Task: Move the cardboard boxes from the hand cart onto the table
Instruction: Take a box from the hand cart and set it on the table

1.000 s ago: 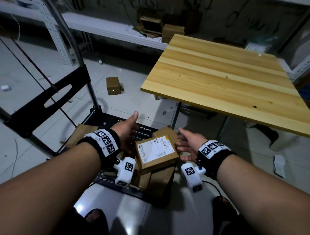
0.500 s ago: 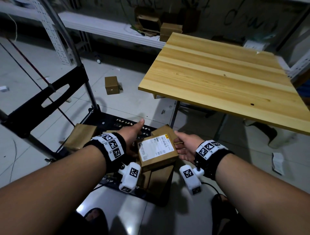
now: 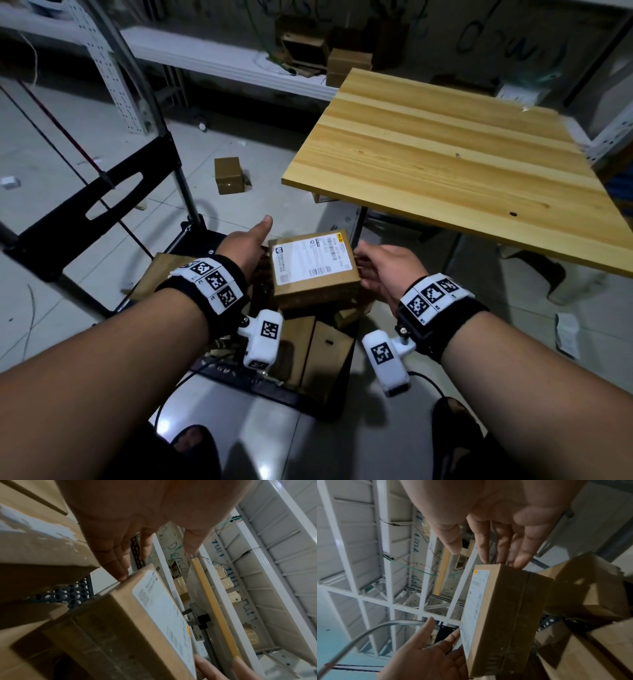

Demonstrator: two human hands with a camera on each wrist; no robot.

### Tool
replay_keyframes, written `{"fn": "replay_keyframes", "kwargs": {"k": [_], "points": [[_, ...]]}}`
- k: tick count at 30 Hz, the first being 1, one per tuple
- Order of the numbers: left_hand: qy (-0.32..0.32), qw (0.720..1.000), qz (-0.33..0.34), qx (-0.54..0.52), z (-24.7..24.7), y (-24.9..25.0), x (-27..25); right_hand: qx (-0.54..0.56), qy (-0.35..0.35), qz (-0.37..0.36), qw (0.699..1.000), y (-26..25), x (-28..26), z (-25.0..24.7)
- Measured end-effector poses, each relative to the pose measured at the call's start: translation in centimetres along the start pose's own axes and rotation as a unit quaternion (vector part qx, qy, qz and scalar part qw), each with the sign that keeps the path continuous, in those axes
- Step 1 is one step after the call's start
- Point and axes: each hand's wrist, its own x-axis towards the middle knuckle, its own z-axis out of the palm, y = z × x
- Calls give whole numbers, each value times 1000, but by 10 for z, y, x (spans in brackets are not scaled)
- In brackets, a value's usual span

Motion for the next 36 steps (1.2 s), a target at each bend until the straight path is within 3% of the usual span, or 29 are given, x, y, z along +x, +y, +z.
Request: {"fn": "replay_keyframes", "kwargs": {"k": [4,7,13,20,27,30,36], "points": [[-4,996,4,-92,1,12,-10,3,1,-35,999,-17,-14,3],[6,990,23,-141,-1,23,-14,77,-2,-39,996,-31,-23,6],[11,971,112,-212,-6,45,-28,150,-19,-54,987,-52,-43,10],[31,958,194,-209,-7,53,-43,148,-15,-125,981,-63,-61,11],[-30,926,296,-232,29,72,-68,158,40,-227,960,-83,-59,-13],[-51,926,331,-176,51,77,-73,172,87,-245,950,-84,-50,-23],[-88,904,408,-96,76,80,-69,226,101,-257,934,-91,-43,-48]]}}
